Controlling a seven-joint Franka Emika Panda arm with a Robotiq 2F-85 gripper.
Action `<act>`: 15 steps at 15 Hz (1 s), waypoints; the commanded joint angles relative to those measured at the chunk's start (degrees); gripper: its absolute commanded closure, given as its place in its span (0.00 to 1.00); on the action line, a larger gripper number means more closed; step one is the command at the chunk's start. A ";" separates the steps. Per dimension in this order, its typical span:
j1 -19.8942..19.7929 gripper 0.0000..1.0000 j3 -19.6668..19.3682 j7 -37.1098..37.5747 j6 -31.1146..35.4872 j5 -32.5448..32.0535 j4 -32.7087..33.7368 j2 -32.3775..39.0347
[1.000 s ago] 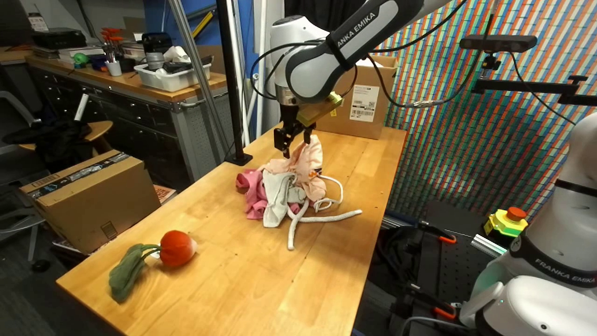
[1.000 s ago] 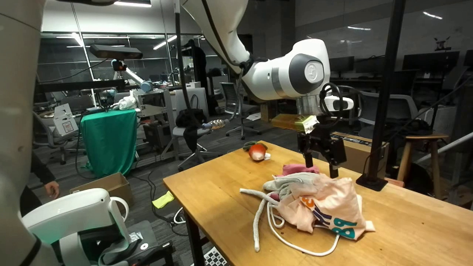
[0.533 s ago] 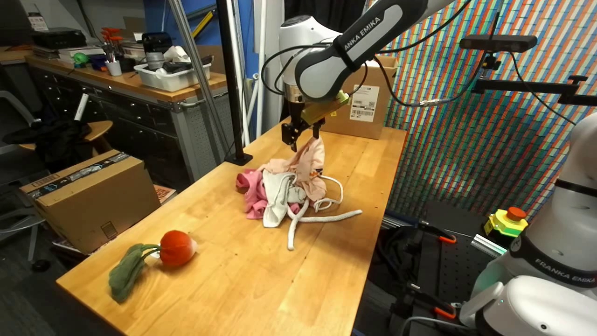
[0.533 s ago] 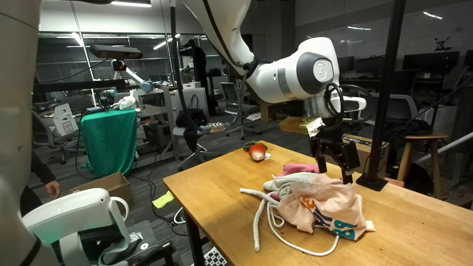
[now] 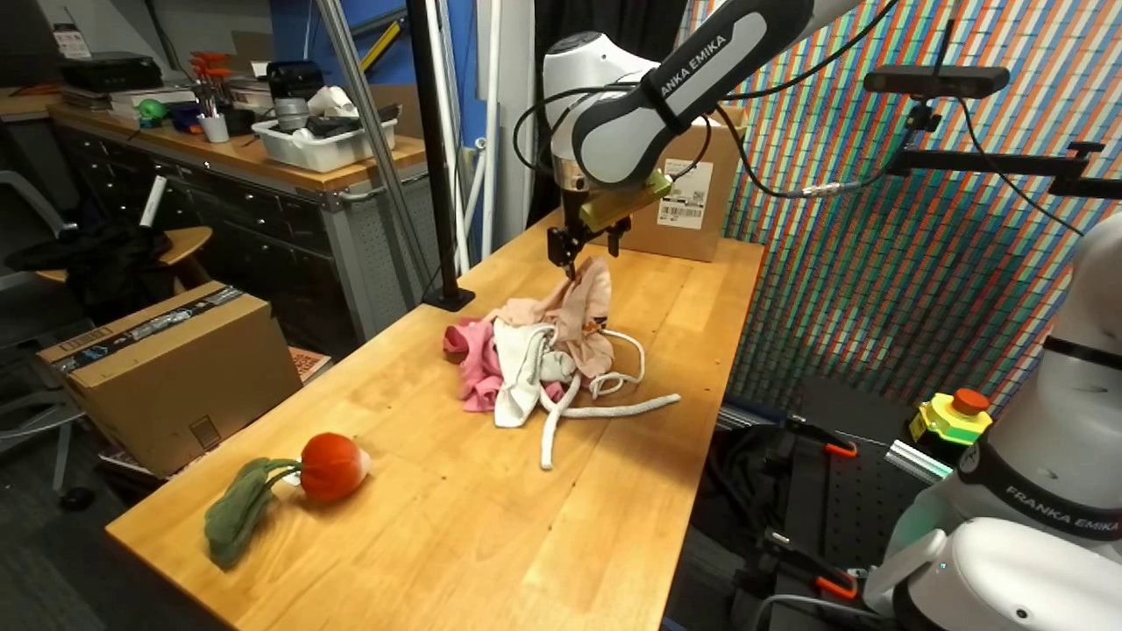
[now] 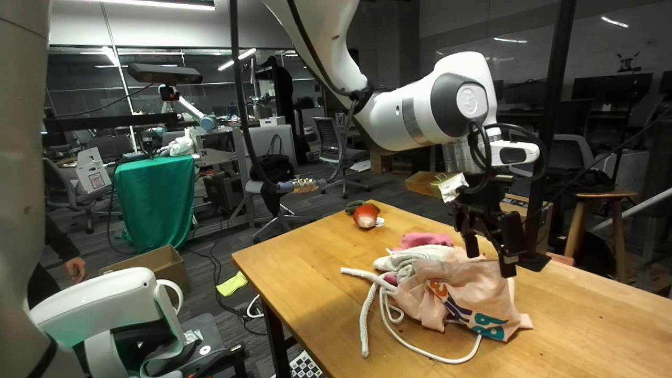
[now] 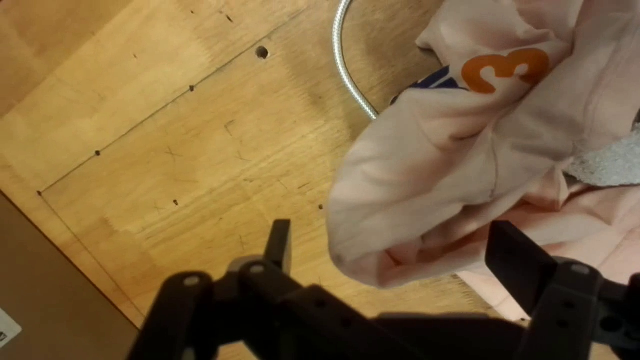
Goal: Separate all the objects on the table
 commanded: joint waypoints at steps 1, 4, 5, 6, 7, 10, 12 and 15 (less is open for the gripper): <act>-1.45 0.00 1.42 -1.20 1.21 2.20 -1.28 -0.37; -1.96 0.00 2.74 -3.30 2.28 5.25 -1.28 0.25; -1.96 0.00 3.06 -3.82 2.60 6.01 -1.18 0.45; -2.02 0.11 3.46 -4.63 2.96 6.95 -1.05 0.67; -2.03 0.26 3.73 -5.20 3.17 7.56 -0.94 0.86; -2.01 0.49 4.10 -6.40 3.55 8.80 -0.72 1.56; -1.97 0.65 3.94 -6.49 3.15 8.88 -0.62 2.00; -2.03 0.87 3.63 -6.24 3.05 8.64 -0.63 2.81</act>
